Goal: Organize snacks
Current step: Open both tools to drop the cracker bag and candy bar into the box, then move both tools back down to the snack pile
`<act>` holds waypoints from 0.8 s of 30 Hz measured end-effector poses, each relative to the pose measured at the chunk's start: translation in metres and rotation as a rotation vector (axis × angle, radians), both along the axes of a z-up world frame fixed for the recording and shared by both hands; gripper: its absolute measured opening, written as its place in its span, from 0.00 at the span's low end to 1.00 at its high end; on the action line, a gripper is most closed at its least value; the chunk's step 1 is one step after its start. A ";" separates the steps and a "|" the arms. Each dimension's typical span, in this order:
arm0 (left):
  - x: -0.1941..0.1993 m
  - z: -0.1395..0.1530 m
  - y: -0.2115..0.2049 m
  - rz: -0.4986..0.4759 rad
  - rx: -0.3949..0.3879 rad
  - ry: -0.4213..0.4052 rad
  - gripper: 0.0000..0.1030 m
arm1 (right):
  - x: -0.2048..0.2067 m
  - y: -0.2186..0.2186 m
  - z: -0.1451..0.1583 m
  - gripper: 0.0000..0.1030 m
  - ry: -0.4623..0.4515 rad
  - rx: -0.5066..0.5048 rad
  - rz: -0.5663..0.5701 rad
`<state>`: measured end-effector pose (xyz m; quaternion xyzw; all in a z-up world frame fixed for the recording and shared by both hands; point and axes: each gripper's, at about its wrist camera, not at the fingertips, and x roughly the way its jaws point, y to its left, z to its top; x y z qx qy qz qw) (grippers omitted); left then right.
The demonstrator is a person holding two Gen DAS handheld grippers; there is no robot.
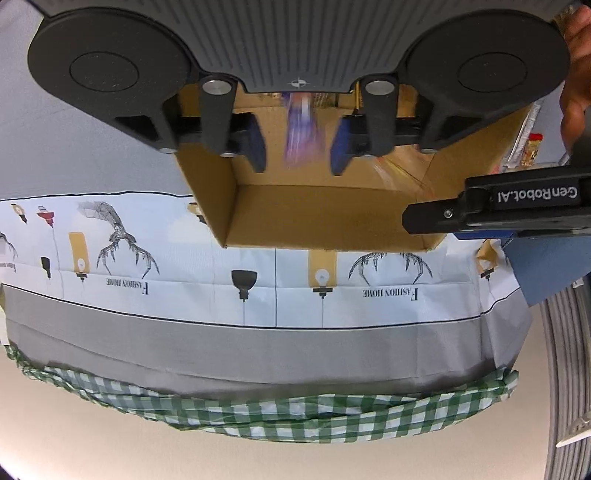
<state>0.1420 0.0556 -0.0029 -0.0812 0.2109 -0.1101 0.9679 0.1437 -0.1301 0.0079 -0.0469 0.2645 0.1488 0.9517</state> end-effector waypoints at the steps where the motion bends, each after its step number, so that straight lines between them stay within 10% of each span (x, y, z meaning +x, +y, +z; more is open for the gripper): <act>1: 0.000 0.000 0.000 0.004 0.001 -0.001 0.64 | 0.000 0.000 0.000 0.46 0.001 0.002 -0.002; 18: -0.031 0.007 0.036 0.045 0.062 -0.028 0.59 | -0.006 0.015 0.001 0.50 -0.002 0.064 -0.022; 24: -0.055 0.008 0.070 0.056 0.091 0.041 0.23 | -0.019 0.038 0.006 0.35 -0.030 0.122 0.030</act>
